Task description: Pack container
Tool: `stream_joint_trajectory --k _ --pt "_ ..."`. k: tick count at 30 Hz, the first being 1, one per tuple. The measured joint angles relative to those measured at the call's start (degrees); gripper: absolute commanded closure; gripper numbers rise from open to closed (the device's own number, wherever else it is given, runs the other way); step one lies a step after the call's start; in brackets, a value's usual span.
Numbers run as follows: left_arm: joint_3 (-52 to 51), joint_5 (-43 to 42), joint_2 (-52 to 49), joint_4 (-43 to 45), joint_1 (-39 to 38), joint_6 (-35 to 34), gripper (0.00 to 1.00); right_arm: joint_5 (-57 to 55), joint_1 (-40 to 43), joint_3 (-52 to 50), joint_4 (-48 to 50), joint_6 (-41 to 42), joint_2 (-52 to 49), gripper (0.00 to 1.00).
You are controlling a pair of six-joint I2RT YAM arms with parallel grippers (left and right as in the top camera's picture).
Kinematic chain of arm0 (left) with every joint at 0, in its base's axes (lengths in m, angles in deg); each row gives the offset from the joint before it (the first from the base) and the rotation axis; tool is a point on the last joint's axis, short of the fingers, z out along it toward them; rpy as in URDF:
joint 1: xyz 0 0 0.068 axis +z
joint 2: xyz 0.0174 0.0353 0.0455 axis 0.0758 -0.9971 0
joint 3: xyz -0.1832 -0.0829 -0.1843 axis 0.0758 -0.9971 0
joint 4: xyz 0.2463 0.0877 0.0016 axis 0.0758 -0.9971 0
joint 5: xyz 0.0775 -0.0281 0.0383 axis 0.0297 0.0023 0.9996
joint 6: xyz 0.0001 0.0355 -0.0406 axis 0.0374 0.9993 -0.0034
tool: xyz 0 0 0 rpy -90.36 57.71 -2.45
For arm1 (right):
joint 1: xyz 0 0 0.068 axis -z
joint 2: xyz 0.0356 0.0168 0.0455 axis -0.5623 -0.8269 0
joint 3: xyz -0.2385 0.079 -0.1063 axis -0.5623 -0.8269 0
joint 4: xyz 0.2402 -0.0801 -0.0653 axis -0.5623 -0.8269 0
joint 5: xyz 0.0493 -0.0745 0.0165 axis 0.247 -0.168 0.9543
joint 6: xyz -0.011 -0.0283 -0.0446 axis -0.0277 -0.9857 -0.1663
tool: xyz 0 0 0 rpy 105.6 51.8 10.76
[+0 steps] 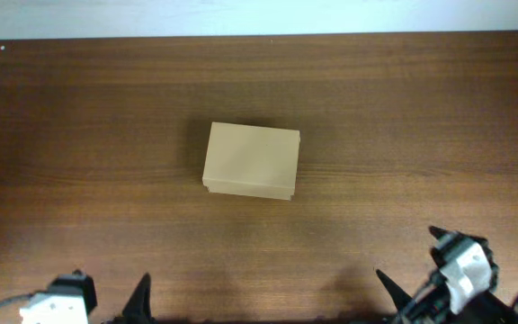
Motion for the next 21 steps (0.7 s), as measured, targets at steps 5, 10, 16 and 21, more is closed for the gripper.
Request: stream_joint_trajectory --k 5,10,16,21 --pt "-3.19 -0.63 4.42 0.39 -0.02 0.0 0.0 0.0 0.0 -0.02 0.52 0.15 1.79 0.01" --pt "-3.39 -0.83 4.39 0.81 -0.02 0.0 0.0 0.02 0.0 -0.04 0.52 0.13 1.79 0.01" --pt "-3.39 -0.83 4.39 0.81 -0.02 0.0 0.0 0.02 0.0 -0.07 0.52 0.13 1.79 0.01" --pt "-3.45 -0.61 4.39 0.2 0.0 0.0 0.0 0.0 0.0 -0.07 0.52 0.13 1.79 0.01"
